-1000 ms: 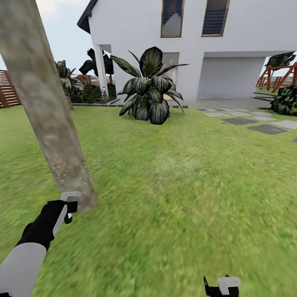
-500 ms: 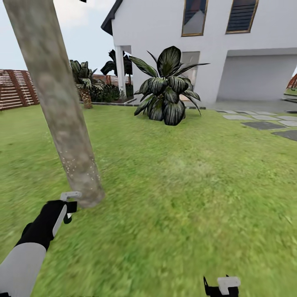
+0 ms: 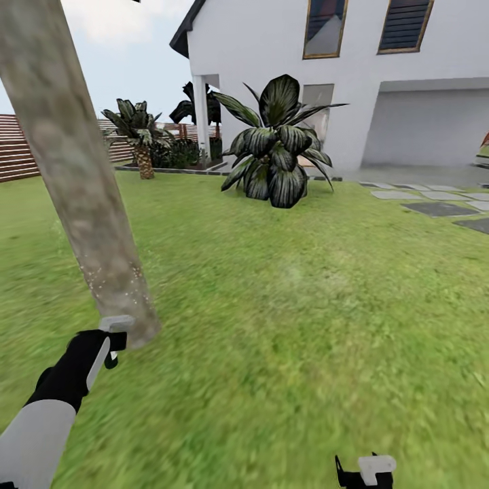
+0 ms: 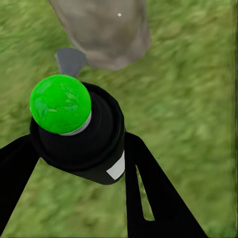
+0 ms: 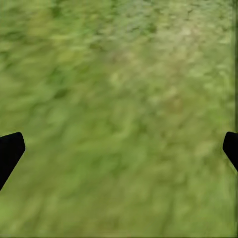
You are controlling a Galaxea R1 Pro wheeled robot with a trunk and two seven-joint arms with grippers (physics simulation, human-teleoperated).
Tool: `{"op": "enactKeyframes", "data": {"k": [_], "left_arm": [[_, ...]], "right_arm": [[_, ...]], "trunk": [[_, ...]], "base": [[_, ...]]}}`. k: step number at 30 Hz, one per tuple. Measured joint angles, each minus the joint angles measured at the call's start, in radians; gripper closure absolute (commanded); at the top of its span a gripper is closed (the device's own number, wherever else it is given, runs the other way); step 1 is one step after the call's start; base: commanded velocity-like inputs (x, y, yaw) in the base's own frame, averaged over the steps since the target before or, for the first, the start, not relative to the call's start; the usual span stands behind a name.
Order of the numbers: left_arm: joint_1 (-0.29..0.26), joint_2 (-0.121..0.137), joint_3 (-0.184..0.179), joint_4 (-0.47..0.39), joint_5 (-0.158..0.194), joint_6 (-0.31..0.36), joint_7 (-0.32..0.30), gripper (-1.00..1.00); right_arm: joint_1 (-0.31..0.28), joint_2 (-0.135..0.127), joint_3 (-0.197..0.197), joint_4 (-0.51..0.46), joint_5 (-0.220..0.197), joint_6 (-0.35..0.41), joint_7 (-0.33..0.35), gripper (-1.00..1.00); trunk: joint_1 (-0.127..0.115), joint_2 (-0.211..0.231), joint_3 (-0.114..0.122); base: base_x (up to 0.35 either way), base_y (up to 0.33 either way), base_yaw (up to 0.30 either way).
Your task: In the garden, pick up the pesticide atomizer on the floor and spray pesticide onto both trees until each tree trunk is fully covered.
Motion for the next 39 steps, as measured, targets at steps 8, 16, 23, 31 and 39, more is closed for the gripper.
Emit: {"op": "enactKeyframes", "data": {"k": [8, 16, 23, 31, 39], "left_arm": [[0.0, 0.0, 0.0, 0.0, 0.0, 0.0, 0.0, 1.0], [0.0, 0.002, 0.001, 0.0, -0.001, 0.0, 0.001, 1.0], [0.0, 0.004, 0.006, 0.016, -0.001, 0.0, 0.003, 1.0], [-0.015, 0.042, 0.081, 0.099, -0.002, -0.112, -0.009, 1.0], [-0.023, 0.076, 0.079, 0.099, -0.004, -0.116, -0.01, 1.0]], "right_arm": [[-0.001, 0.001, 0.0, 0.0, 0.001, 0.0, 0.0, -1.0], [-0.001, 0.001, 0.0, 0.0, 0.001, 0.0, 0.0, -1.0], [0.0, 0.001, 0.0, 0.0, -0.001, 0.0, 0.0, -1.0], [0.0, -0.001, 0.0, -0.001, -0.001, 0.0, 0.0, -1.0], [0.0, -0.001, 0.0, -0.001, -0.001, 0.0, 0.0, -1.0]], "trunk": [[0.0, 0.0, 0.0], [0.0, 0.0, 0.0], [0.0, 0.0, 0.0], [0.0, 0.0, 0.0], [0.0, 0.0, 0.0]], "base": [[0.189, -0.234, 0.103], [0.189, -0.234, 0.271], [0.121, -0.145, 0.238], [0.002, -0.002, 0.009], [0.0, 0.0, 0.0]]}}
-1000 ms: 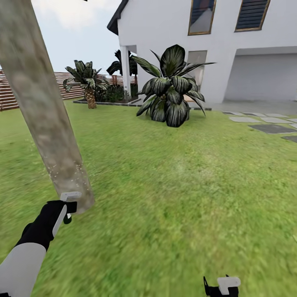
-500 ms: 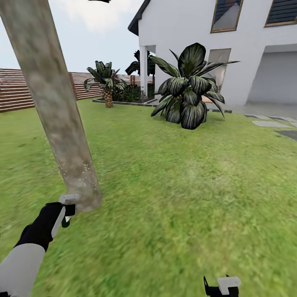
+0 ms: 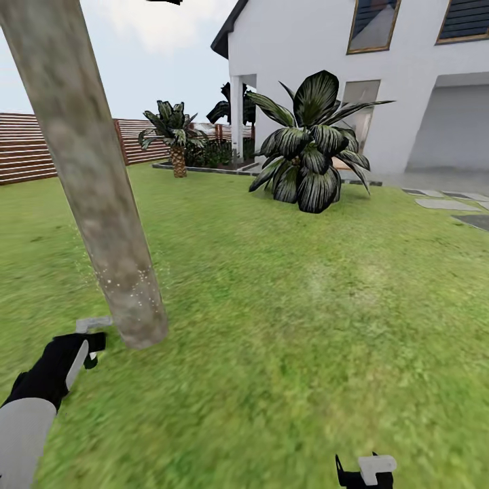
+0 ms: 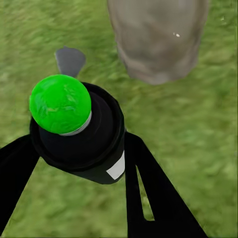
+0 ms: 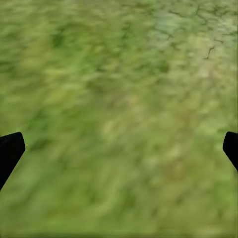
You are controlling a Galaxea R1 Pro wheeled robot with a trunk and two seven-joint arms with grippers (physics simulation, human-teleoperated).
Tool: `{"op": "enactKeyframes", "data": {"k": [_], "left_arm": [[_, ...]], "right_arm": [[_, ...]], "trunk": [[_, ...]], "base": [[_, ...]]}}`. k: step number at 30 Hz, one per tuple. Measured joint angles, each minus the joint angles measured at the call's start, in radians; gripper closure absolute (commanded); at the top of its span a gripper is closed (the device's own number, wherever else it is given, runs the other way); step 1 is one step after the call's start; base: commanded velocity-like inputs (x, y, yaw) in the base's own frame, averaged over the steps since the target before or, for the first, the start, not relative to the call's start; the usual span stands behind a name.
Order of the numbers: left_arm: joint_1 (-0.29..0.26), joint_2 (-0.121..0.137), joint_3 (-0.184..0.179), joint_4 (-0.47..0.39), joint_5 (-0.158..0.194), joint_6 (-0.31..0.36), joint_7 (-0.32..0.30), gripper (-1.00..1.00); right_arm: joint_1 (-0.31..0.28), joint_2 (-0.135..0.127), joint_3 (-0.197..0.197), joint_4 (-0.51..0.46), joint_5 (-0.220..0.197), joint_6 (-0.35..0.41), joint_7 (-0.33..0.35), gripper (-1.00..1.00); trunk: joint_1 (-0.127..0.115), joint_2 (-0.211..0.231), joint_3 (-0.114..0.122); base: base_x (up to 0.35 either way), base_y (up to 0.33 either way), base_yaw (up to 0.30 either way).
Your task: In the garden, pick up the pesticide atomizer on the floor and spray pesticide onto both trees until each tree trunk is fully covered.
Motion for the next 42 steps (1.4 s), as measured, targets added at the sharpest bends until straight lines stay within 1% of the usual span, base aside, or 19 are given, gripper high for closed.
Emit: {"op": "enactKeyframes", "data": {"k": [1, 2, 4, 5, 8, 10, 15, 18, 20, 22, 23, 25, 29, 31, 33, 36, 38, 40, 42], "left_arm": [[0.001, 0.028, 0.002, 0.0, -0.005, 0.001, -0.001, 1.0], [0.004, 0.045, 0.001, 0.0, 0.002, 0.001, -0.001, 1.0], [0.011, 0.052, -0.004, -0.003, 0.006, -0.004, 0.0, 1.0], [0.015, 0.041, -0.006, -0.006, 0.009, -0.009, 0.0, 1.0], [0.013, -0.034, -0.011, -0.013, 0.01, -0.009, 0.002, 1.0], [0.005, -0.065, -0.021, -0.016, 0.004, -0.003, 0.004, 1.0], [-0.008, -0.056, -0.027, -0.025, -0.004, 0.005, 0.003, 1.0], [-0.074, -0.055, -0.029, -0.057, -0.003, 0.079, 0.001, 1.0], [-0.102, -0.034, -0.022, -0.081, -0.007, 0.127, 0.0, 1.0], [-0.116, 0.003, -0.021, -0.09, -0.001, 0.139, -0.001, 1.0], [-0.13, 0.012, -0.023, -0.092, 0.004, 0.142, -0.002, 1.0], [-0.162, 0.023, -0.027, -0.092, 0.004, 0.148, -0.002, 1.0], [-0.189, 0.044, -0.024, -0.092, 0.0, 0.149, -0.002, 1.0], [-0.243, 0.055, -0.026, -0.092, 0.0, 0.178, -0.002, 1.0], [-0.259, 0.056, -0.029, -0.094, 0.001, 0.22, -0.002, 1.0], [-0.248, 0.056, -0.033, -0.1, 0.001, 0.235, -0.002, 1.0], [-0.211, 0.055, -0.032, -0.093, 0.002, 0.225, -0.002, 1.0], [-0.131, 0.049, -0.03, -0.091, 0.003, 0.155, -0.002, 1.0], [-0.107, 0.045, -0.031, -0.099, 0.001, 0.111, -0.001, 1.0]], "right_arm": [[0.0, 0.0, 0.0, 0.0, 0.0, 0.0, 0.0, -1.0], [0.0, 0.0, 0.0, 0.0, 0.0, 0.0, 0.0, -1.0], [0.0, 0.0, 0.0, 0.0, 0.0, 0.0, 0.0, -1.0], [0.0, 0.0, 0.0, 0.0, 0.0, 0.0, 0.0, -1.0], [0.0, 0.0, 0.0, 0.0, 0.0, 0.0, 0.0, -1.0], [0.0, 0.0, 0.0, 0.0, 0.0, 0.0, 0.0, -1.0], [0.0, 0.0, 0.0, 0.0, 0.0, 0.0, 0.0, -1.0], [0.0, 0.0, 0.0, 0.0, 0.0, 0.0, 0.0, -1.0], [0.0, 0.0, 0.0, 0.0, 0.0, 0.0, 0.0, -1.0], [0.0, 0.0, 0.0, 0.0, 0.0, 0.0, 0.0, -1.0], [0.0, 0.0, 0.0, 0.0, 0.0, 0.0, 0.0, -1.0], [0.0, 0.0, 0.0, 0.0, 0.0, 0.0, 0.0, -1.0], [0.0, 0.0, 0.0, 0.001, 0.0, 0.0, 0.0, -1.0], [0.0, 0.0, 0.0, 0.0, 0.0, 0.0, 0.0, -1.0], [0.0, 0.0, 0.0, 0.0, 0.0, 0.0, 0.0, -1.0], [-0.001, 0.0, 0.0, 0.0, 0.0, 0.0, 0.0, -1.0], [0.0, 0.0, 0.0, 0.0, 0.0, 0.0, 0.0, -1.0], [0.0, 0.0, 0.0, 0.001, 0.0, 0.0, 0.001, -1.0], [-0.001, 0.0, 0.0, 0.001, 0.0, 0.0, 0.001, -1.0]], "trunk": [[0.0, 0.0, 0.0], [0.0, 0.0, 0.0], [0.0, 0.0, 0.0], [0.0, 0.0, 0.0], [0.0, 0.0, 0.0], [0.0, 0.0, 0.0], [0.0, 0.0, 0.0], [0.0, 0.0, 0.0], [0.0, 0.0, 0.0], [0.0, 0.0, 0.0], [0.0, 0.0, 0.0], [0.0, 0.0, 0.0], [0.0, 0.0, 0.0], [0.0, 0.0, 0.0], [0.0, 0.0, 0.0], [0.0, 0.0, 0.0], [0.0, 0.0, 0.0], [0.0, 0.0, 0.0], [0.0, 0.0, 0.0]], "base": [[0.0, 0.0, 0.0], [0.0, 0.0, 0.0], [0.0, 0.0, 0.0], [0.0, 0.0, 0.0], [0.0, 0.0, 0.0], [0.0, 0.0, 0.0], [0.0, 0.0, 0.0], [0.0, 0.0, 0.0], [0.0, 0.0, 0.0], [0.0, 0.0, 0.0], [0.0, 0.0, 0.0], [0.0, 0.0, 0.0], [0.0, 0.0, 0.0], [0.0, 0.0, 0.0], [0.0, 0.0, 0.0], [0.0, 0.0, 0.0], [0.0, 0.0, 0.0], [0.0, 0.0, 0.0], [-0.042, -0.032, 0.0]]}}
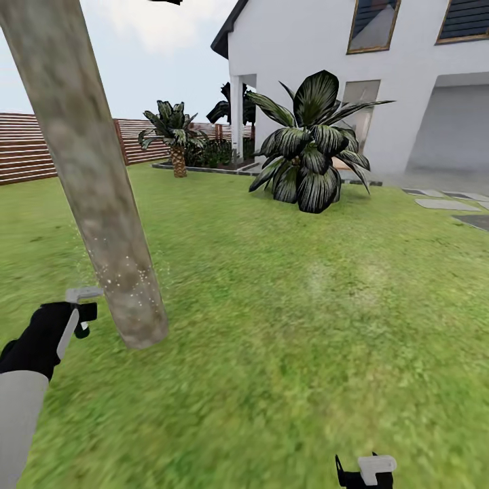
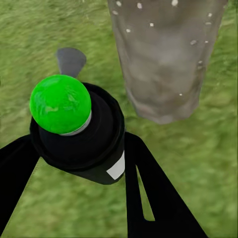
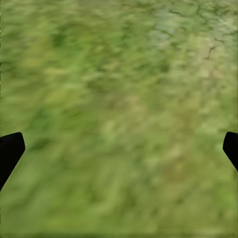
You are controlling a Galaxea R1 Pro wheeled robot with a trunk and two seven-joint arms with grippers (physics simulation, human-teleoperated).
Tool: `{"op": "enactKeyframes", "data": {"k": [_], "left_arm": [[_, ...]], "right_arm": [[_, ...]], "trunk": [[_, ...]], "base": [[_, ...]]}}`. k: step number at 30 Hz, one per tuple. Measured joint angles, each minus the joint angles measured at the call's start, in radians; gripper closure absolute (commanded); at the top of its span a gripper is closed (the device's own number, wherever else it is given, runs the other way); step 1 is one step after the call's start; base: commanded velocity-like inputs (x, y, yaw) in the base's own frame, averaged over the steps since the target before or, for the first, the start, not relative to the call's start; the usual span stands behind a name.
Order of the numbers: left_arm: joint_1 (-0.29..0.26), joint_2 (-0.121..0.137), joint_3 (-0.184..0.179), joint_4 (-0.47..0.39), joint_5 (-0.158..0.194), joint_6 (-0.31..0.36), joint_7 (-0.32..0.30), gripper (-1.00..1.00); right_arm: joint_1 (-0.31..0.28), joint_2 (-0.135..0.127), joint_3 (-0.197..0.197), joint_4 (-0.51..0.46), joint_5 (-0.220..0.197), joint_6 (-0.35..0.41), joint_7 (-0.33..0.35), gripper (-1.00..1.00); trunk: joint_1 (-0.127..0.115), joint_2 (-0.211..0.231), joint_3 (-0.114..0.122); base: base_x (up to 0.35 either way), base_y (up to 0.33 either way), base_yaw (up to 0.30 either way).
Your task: In the garden, pick up the pesticide atomizer on the floor and spray pesticide onto both trees until each tree trunk is fully covered.
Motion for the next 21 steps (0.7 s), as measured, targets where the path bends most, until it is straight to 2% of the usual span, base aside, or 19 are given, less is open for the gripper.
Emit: {"op": "enactKeyframes", "data": {"k": [3, 5, 10, 14, 17, 21], "left_arm": [[0.002, -0.003, -0.001, -0.01, -0.001, -0.016, 0.001, 1.0], [-0.002, -0.001, 0.0, -0.017, 0.0, 0.0, 0.0, 1.0], [-0.036, 0.003, 0.001, -0.144, 0.004, 0.133, -0.001, 1.0], [-0.037, 0.0, 0.0, -0.239, 0.006, 0.199, -0.001, 1.0], [-0.023, -0.004, 0.0, -0.238, 0.002, 0.192, 0.001, 1.0], [-0.002, -0.013, 0.002, -0.132, 0.0, 0.135, 0.008, 1.0]], "right_arm": [[0.0, 0.0, 0.0, 0.0, 0.0, 0.0, 0.0, -1.0], [0.0, 0.0, 0.0, -0.001, 0.0, 0.0, 0.0, -1.0], [0.001, 0.0, 0.0, -0.001, 0.0, 0.0, 0.0, -1.0], [0.0, 0.0, 0.0, -0.001, 0.0, 0.0, 0.0, -1.0], [0.001, 0.0, 0.0, 0.0, 0.0, 0.0, 0.0, -1.0], [0.0, 0.0, 0.0, -0.001, 0.0, 0.0, 0.0, -1.0]], "trunk": [[0.0, 0.0, 0.0], [0.0, 0.0, 0.0], [0.0, 0.0, 0.0], [0.0, 0.0, 0.0], [0.0, 0.0, 0.0], [0.0, 0.0, 0.0]], "base": [[-0.204, -0.152, 0.0], [-0.136, -0.093, 0.0], [-0.022, -0.015, 0.0], [-0.001, 0.0, 0.0], [0.0, -0.058, 0.0], [0.059, -0.237, 0.0]]}}
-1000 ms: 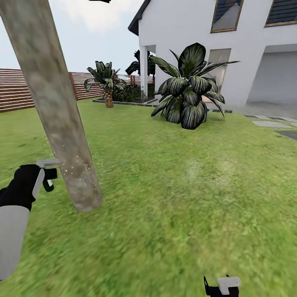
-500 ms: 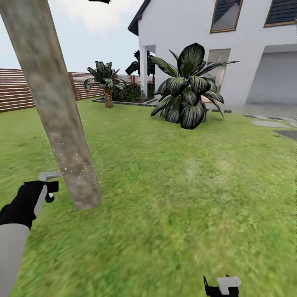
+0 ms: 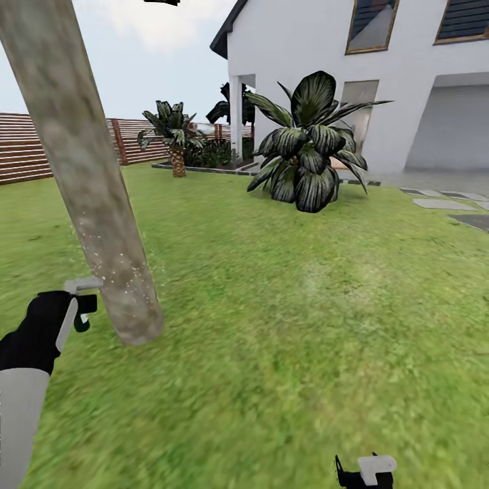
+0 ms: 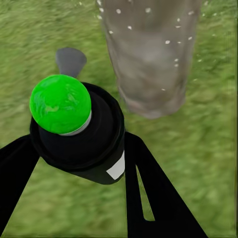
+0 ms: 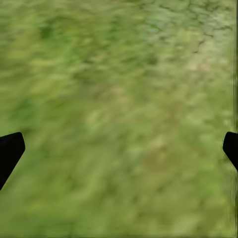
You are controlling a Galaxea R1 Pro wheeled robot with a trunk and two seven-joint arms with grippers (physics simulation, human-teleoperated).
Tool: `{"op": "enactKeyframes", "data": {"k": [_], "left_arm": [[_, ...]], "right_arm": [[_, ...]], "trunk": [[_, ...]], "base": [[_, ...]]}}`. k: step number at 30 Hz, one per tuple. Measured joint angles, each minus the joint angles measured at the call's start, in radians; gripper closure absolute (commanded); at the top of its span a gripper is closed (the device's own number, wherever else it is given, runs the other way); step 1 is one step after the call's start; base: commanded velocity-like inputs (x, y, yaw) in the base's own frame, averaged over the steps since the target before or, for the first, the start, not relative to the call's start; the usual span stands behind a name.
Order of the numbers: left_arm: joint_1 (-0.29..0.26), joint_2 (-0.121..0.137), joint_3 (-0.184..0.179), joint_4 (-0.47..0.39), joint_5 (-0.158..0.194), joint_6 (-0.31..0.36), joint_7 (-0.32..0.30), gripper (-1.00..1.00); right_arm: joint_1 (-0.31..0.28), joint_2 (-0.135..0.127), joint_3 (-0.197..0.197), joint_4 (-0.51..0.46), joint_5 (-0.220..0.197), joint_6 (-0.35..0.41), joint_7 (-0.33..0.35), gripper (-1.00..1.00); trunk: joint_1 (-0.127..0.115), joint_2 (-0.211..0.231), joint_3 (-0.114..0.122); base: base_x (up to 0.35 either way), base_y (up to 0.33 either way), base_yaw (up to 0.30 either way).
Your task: In the garden, pick up the pesticide atomizer on the floor and spray pesticide onto both trees until each tree trunk is fully covered.
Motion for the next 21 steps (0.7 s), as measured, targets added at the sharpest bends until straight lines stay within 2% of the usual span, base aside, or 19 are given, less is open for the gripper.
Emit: {"op": "enactKeyframes", "data": {"k": [4, 15, 21], "left_arm": [[0.002, 0.0, 0.001, 0.02, -0.003, -0.023, 0.004, 1.0], [0.001, 0.0, 0.002, 0.019, -0.003, -0.024, 0.007, 1.0], [-0.014, -0.002, 0.001, 0.002, -0.003, -0.019, 0.004, 1.0]], "right_arm": [[0.0, 0.0, 0.0, 0.001, 0.0, 0.0, 0.0, -1.0], [-0.001, 0.0, 0.0, 0.001, 0.0, 0.0, 0.0, -1.0], [0.0, 0.0, 0.0, 0.001, 0.0, 0.0, 0.0, -1.0]], "trunk": [[0.0, 0.0, 0.0], [0.0, 0.0, 0.0], [0.0, 0.0, 0.0]], "base": [[0.16, -0.249, 0.133], [0.193, -0.229, 0.271], [0.083, -0.053, 0.101]]}}
